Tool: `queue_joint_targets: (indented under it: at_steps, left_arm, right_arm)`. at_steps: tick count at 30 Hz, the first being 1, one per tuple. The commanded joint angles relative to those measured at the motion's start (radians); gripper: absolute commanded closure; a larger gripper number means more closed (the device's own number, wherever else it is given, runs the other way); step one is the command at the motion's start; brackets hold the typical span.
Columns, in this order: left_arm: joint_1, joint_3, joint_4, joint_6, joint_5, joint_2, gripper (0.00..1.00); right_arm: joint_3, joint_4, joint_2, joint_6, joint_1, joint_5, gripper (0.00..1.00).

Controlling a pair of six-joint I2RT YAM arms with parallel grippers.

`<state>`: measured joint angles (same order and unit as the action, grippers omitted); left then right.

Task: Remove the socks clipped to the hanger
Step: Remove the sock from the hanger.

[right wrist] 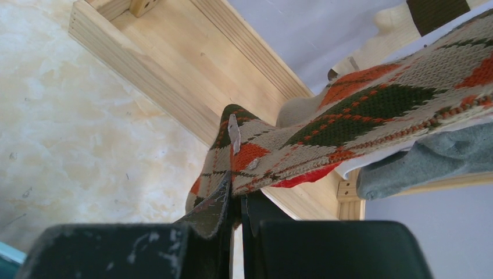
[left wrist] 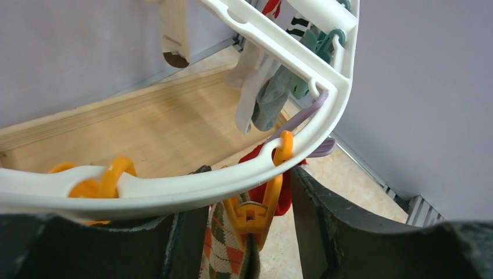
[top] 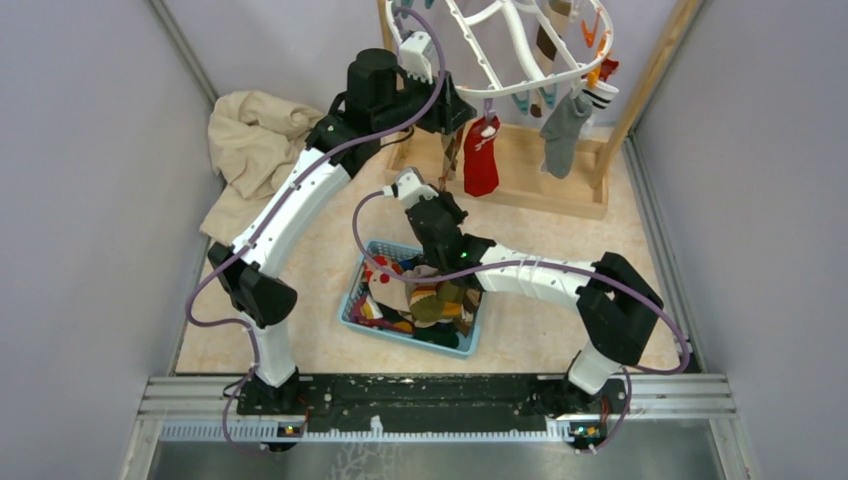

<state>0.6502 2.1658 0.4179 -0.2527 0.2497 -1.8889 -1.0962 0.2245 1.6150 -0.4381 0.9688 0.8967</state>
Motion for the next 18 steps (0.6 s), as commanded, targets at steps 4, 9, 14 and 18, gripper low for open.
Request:
queue_joint_targets:
  at_steps: [4, 9, 14, 18]
  left_arm:
    - [0.006, 0.044, -0.065, 0.011, -0.022, -0.008, 0.46]
    - [0.006, 0.057, -0.070, 0.013, -0.030, -0.016, 0.52]
    - [0.005, 0.078, -0.070, 0.012, -0.033, -0.028, 0.55]
    - [0.005, 0.084, -0.071, 0.012, -0.036, -0.033, 0.61]
  right_arm:
    - [-0.038, 0.052, -0.012, -0.008, 0.015, 0.018, 1.00]
    - [-0.037, 0.053, -0.010, -0.008, 0.015, 0.019, 1.00]
    - [-0.033, 0.055, -0.012, -0.009, 0.015, 0.019, 1.00]
    - [-0.028, 0.058, -0.012, -0.011, 0.015, 0.020, 1.00]
